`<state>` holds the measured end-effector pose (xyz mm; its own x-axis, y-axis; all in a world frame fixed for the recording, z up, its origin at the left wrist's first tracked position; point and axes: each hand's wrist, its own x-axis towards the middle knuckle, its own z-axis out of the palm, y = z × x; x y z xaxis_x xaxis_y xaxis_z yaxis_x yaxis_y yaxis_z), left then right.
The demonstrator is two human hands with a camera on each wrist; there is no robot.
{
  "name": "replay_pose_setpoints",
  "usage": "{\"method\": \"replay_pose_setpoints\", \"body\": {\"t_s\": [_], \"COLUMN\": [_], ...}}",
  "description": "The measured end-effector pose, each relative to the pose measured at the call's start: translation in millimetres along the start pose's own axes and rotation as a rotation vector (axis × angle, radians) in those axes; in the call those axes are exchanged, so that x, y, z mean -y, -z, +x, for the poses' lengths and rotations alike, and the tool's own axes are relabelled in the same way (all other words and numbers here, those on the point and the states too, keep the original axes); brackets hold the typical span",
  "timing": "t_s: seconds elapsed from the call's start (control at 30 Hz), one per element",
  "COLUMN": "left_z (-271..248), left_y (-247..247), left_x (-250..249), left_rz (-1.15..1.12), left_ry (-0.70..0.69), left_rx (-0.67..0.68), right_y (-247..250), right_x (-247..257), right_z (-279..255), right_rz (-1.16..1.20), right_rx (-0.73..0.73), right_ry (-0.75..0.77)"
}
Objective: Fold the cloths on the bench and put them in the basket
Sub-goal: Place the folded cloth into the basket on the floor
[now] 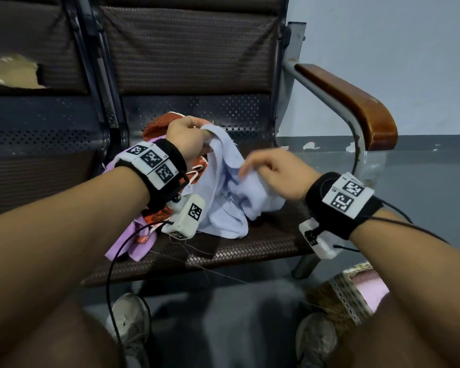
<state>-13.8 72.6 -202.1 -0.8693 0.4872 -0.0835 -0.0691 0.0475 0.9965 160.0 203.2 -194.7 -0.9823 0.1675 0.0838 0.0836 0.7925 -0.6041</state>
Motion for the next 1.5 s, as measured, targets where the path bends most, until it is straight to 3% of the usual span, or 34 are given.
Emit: {"method": "replay_pose_setpoints", "body": {"t_s": [0.07,0.13,0.23,0.4,0.5,0.6,0.7,0.8,0.87,0.97,1.03,1.2,1.33,1.5], "left_z": [-1,-4,-15,-35,-27,-14,-7,-1,2,3,4,15,22,21], "left_y": [-1,-6,-17,-30,-21,0,16,22,27,31,33,44,53,59], "left_x": [-3,-7,-17,-30,-33,-28,-18,-14,-16,-13,-7,4,10,14], "left_rz": [-0.054,-0.114,-0.106,-0.345,-0.262,-0.176,-0.035,-0.006,-0.084,-0.101,-0.055,0.000,0.105,0.175], "left_ry": [0.036,0.062,0.077,0.113,0.060,-0.028,-0.024,-0.009,-0.008,-0.016,-0.016,0.084,0.093,0.211], "left_rx": [0.006,0.044,0.126,0.252,0.118,-0.100,-0.120,-0.099,-0.091,-0.096,-0.109,-0.113,-0.034,-0.044], "right_y": [-13,-25,-40,-59,-53,-30,-10,-4,-6,-12,-14,0,9,20], "right_x": [-1,-3,3,8,-4,-17,-28,-35,-40,-55,-64,-69,-67,-67], "right_z": [-2,-2,6,23,28,31,32,26,19,10,5,4,1,1], "right_rz": [-0.125,-0.186,-0.094,0.026,0.156,0.297,0.276,0.098,-0.085,-0.318,-0.327,-0.254,-0.116,-0.195], "right_rx": [0.212,0.248,0.123,0.010,-0.143,-0.452,-0.619,-0.545,-0.310,0.081,0.175,-0.106,-0.110,-0.321], "right_ry": [-0.132,-0.202,-0.268,-0.340,-0.390,-0.383,-0.289,-0.174,-0.131,-0.226,-0.329,-0.379,-0.316,-0.335]}}
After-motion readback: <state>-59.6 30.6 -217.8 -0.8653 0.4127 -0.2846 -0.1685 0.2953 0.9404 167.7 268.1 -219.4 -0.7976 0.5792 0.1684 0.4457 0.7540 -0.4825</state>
